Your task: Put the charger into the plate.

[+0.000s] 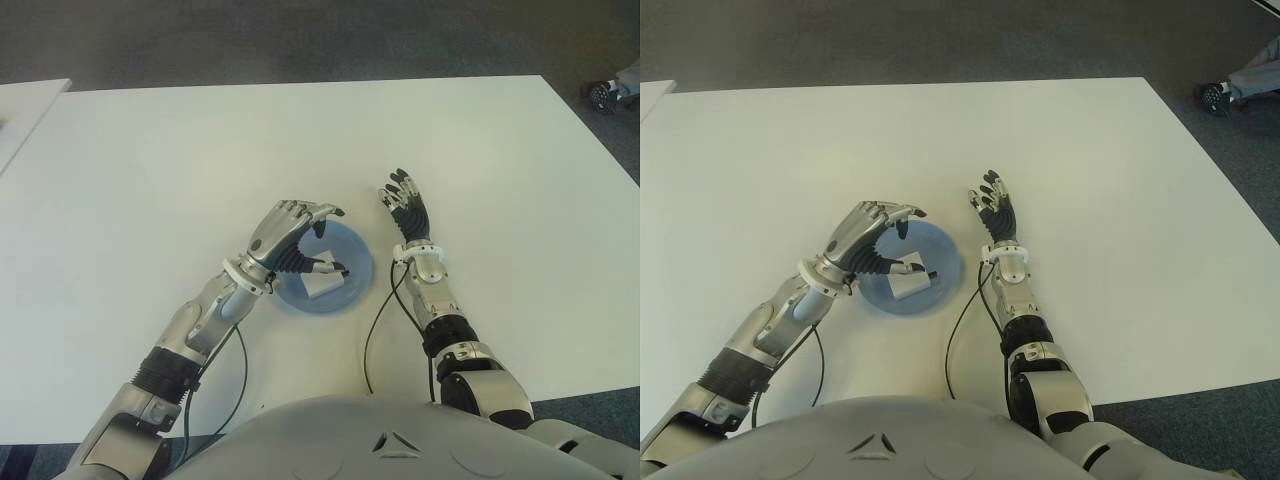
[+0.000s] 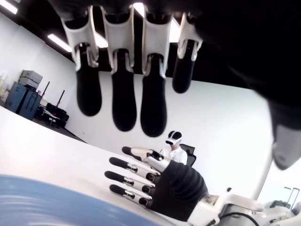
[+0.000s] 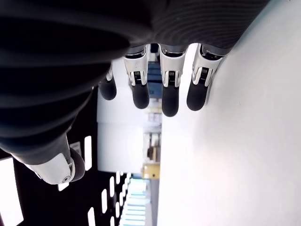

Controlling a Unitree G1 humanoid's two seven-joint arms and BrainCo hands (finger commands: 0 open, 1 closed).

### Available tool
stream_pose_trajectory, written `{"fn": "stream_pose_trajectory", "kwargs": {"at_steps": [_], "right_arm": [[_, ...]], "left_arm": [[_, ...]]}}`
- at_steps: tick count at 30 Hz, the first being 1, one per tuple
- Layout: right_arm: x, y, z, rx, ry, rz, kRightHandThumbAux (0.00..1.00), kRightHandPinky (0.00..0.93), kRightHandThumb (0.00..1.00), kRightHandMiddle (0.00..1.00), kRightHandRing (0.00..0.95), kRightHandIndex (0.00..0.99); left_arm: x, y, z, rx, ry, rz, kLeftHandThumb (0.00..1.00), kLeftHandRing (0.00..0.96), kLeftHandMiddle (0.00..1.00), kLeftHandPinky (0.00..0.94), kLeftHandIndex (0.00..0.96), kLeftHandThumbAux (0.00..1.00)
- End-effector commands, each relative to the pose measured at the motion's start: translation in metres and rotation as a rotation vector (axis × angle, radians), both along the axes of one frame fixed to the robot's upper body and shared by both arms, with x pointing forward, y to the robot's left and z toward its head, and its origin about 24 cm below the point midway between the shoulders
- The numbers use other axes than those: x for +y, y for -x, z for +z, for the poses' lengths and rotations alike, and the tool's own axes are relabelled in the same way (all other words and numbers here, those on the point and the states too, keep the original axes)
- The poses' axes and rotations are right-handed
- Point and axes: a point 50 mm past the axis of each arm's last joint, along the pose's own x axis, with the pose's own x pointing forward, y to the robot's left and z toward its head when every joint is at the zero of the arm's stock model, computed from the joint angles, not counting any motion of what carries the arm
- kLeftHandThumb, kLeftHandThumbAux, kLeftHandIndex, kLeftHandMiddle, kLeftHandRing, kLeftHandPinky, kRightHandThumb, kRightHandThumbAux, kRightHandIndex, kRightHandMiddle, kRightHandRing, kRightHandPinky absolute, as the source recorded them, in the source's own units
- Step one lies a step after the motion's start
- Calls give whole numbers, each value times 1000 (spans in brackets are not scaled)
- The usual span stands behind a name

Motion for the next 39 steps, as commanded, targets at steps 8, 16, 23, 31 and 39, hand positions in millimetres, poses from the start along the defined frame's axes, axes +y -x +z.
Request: {"fn": "stream_pose_trajectory", "kwargs": {"at_steps": [8,16,23,31,39], "right_arm": [[1,11,-17,87,1,0,600,189,116,147,161,14],[0,11,-18,85,2,0,597,192,119,153,166,17],[-1,11,-19,86,-2,0,607,178,130,149,159,19],[-2,11,-19,90,-10,4,608,159,138,135,141,14],[-5,12,-20,94,-9,2,609,157,138,128,133,11]], "left_arm": [[9,-1,-5,1,-56,-3,348,252,280,217,184,404],[20,-12,-4,221,167,2,166,144,161,116,95,416],[49,-37,-2,351,356,25,75,46,60,18,12,397],[76,-67,-17,439,764,182,17,3,4,1,0,419],[87,-62,-41,568,1044,207,0,0,0,0,0,495]]}}
